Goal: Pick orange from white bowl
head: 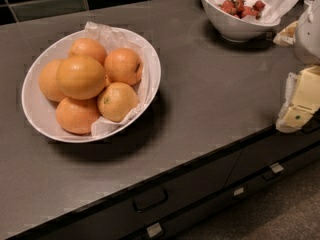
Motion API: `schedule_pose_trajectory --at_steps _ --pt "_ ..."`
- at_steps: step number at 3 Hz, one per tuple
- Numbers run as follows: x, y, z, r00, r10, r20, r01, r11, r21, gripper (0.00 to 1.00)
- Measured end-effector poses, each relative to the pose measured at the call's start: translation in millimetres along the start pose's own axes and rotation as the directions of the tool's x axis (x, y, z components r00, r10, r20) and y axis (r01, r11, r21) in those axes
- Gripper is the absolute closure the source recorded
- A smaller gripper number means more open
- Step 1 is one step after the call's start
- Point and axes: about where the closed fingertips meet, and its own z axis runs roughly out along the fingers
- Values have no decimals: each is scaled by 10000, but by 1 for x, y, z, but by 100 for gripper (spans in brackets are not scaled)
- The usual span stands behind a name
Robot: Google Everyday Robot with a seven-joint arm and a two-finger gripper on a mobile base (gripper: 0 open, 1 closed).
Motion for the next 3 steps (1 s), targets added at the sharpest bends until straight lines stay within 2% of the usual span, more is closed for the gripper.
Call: schedule_pose_trajectory --at_steps 1,2,3 --pt "0 0 0 10000 -6 3 6 10000 1 0" --pt "-34 -7 4 9974 -613 374 609 9981 105 0" --pt "-78 -13 9 9881 -1251 899 1245 9921 118 0"
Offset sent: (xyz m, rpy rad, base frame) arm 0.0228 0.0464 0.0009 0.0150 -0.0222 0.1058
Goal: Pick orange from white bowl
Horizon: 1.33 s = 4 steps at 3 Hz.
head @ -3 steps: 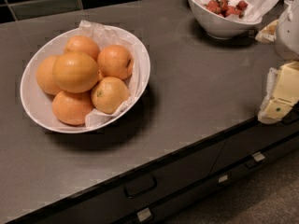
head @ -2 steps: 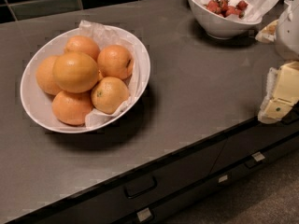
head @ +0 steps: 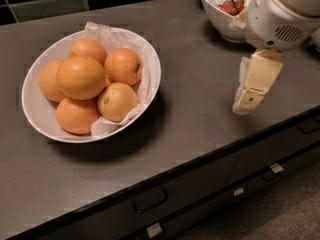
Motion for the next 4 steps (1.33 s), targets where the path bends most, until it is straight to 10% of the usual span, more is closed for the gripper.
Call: schedule_pose_trajectory --at_steps 1,3,4 --pt "-60 7 12 9833 -1408 1156 1489 9868 -642 0" --pt "-73 8 9 9744 -1675 1497 1765 9831 -493 0" --pt "-110 7 3 9473 -2189 2338 2277 9737 -110 0"
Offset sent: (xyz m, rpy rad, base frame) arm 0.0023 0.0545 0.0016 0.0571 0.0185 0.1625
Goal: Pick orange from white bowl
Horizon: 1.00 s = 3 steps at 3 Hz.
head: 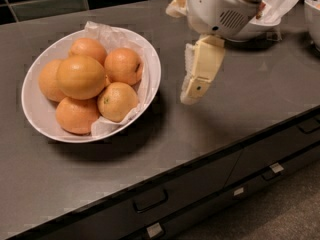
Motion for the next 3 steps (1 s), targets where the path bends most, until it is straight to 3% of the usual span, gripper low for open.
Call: schedule_pose_trajectory --at_steps 1,2,3 --pt "-44 -9 9 9920 -665 1070 658 9978 99 0" --pt "-77 -12 32 9572 -1455 2503 1655 9843 -610 0" --pt "-78 -12 32 9571 -1456 2506 1657 9843 -612 0"
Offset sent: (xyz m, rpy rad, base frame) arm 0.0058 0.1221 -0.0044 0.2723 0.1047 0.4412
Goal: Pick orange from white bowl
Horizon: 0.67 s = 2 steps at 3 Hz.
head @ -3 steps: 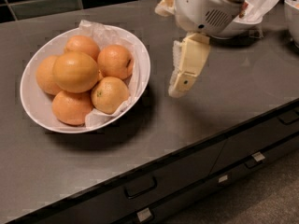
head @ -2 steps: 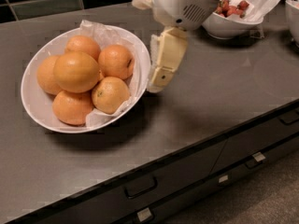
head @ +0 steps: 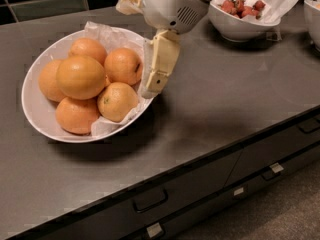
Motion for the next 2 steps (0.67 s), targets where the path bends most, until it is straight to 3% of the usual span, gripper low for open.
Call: schedule_pose_trajectory --at_steps 2 --pt "-15 -6 40 9992 85 381 -73 9994 -327 0"
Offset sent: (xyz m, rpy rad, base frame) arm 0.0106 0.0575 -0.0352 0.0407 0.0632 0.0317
